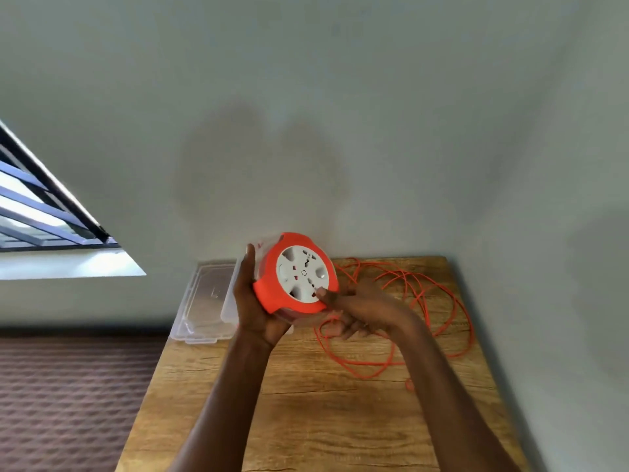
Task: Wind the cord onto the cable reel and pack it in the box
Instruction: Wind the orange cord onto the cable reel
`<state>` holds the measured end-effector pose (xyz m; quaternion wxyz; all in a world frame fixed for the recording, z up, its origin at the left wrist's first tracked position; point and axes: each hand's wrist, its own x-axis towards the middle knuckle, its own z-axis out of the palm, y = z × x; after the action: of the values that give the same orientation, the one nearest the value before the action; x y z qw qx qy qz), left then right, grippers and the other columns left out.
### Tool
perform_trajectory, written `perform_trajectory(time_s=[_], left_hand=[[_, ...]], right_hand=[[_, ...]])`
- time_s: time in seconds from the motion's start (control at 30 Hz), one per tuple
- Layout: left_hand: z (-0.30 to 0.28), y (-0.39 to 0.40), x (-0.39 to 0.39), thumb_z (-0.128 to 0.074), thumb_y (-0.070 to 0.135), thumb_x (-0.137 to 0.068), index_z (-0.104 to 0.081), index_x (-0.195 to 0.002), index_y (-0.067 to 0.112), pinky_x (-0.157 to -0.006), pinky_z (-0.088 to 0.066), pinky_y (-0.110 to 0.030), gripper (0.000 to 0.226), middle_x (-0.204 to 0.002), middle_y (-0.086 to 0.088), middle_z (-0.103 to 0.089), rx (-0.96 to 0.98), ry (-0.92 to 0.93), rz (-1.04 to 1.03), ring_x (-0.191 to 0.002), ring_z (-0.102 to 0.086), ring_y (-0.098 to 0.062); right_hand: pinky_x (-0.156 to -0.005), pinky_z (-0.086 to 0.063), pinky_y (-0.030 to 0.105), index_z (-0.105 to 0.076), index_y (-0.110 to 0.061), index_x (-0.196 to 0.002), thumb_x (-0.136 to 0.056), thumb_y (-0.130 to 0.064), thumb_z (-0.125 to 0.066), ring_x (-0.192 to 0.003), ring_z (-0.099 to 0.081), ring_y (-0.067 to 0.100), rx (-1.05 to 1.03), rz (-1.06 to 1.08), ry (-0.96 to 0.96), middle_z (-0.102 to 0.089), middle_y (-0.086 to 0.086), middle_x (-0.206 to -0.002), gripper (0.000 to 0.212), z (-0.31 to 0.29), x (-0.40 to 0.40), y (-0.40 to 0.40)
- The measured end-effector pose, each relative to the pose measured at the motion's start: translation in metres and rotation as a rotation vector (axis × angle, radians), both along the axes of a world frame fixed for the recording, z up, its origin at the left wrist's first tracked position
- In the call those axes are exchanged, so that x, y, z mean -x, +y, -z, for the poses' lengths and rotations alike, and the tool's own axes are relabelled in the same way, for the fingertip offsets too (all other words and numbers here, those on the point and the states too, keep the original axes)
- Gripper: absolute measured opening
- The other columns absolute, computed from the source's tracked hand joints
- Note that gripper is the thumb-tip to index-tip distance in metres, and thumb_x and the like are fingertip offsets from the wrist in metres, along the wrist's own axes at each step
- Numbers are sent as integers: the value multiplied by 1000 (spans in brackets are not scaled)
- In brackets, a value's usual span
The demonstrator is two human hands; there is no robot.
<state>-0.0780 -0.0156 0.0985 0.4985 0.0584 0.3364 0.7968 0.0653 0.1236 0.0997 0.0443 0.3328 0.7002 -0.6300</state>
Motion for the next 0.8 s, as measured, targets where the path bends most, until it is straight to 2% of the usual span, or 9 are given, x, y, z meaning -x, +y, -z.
perform_trajectory(time_s=[0.07, 0.13, 0.27, 0.33, 0.4, 0.47, 0.57, 0.7, 0.8], left_hand=[[-3, -7, 7, -46, 76, -97, -49, -158, 11, -122, -31, -68, 89, -162, -24, -47, -55, -15, 4, -149, -44, -46], [0, -12, 18, -46, 79, -96, -56, -154, 12, -116, -41, -67, 89, -159, -23, -51, -103, -47, 8, -146, -49, -46], [6, -17, 36, -53, 80, -94, -56, -153, 13, -109, -48, -64, 90, -156, -24, -54, -98, -62, 99, -141, -54, -46], [3, -15, 39, -56, 78, -93, -55, -154, 11, -111, -48, -62, 90, -155, -25, -55, -69, -49, 170, -137, -58, -46], [-1, -11, 39, -59, 75, -93, -59, -151, 9, -114, -45, -62, 88, -154, -25, -55, -87, -62, 209, -136, -58, -46], [-4, -9, 38, -60, 73, -93, -61, -148, 6, -115, -44, -63, 86, -154, -26, -54, -115, -93, 190, -136, -58, -46], [-2, -8, 38, -62, 64, -93, -55, -148, 5, -123, -33, -61, 81, -153, -24, -53, -193, -99, 141, -140, -52, -44], [-7, -8, 41, -85, 54, -80, -53, -152, 6, -126, -24, -64, 92, -158, -25, -48, -257, 29, 245, -146, -45, -46], [-8, -11, 50, -90, 50, -79, -50, -156, 6, -127, -20, -66, 98, -162, -24, -45, -282, 92, 309, -150, -42, -45]], right_hand=[[-52, -46, 21, -70, -20, -87, -80, -68, -70, -65, -74, 14, -343, 85, 1, -74, -1, -68, 49, -6, 7, -2], [-60, -44, 23, -68, -28, -97, -81, -57, -72, -75, -67, 0, -627, 244, 115, -69, -14, -80, 34, -13, 14, -3], [-70, -51, 19, -56, -47, -132, -86, -55, -74, -91, -66, -4, -346, 200, 342, -69, -13, -103, 50, -23, 27, -15], [-75, -56, 22, -53, -49, -134, -85, -56, -76, -96, -66, -1, -335, 179, 317, -68, -14, -105, 55, -22, 34, -24], [-68, -57, 19, -55, -49, -129, -87, -51, -77, -88, -69, -3, -283, 204, 314, -68, -22, -101, 48, -18, 38, -30], [-55, -52, 15, -63, -34, -127, -88, -46, -78, -75, -72, -2, -110, 324, 310, -74, -13, -101, 43, -16, 43, -32], [-45, -46, 23, -74, -14, -110, -87, -38, -81, -57, -65, 11, 99, 492, 260, -78, 3, -89, 34, -20, 47, -29], [-62, -57, 33, -73, -2, -106, -85, -27, -83, -76, -70, 24, 201, 514, 209, -78, 16, -98, 35, -31, 52, -28], [-61, -59, 33, -72, 0, -107, -84, -27, -83, -80, -69, 29, 251, 479, 184, -73, 24, -105, 38, -39, 52, -25]])
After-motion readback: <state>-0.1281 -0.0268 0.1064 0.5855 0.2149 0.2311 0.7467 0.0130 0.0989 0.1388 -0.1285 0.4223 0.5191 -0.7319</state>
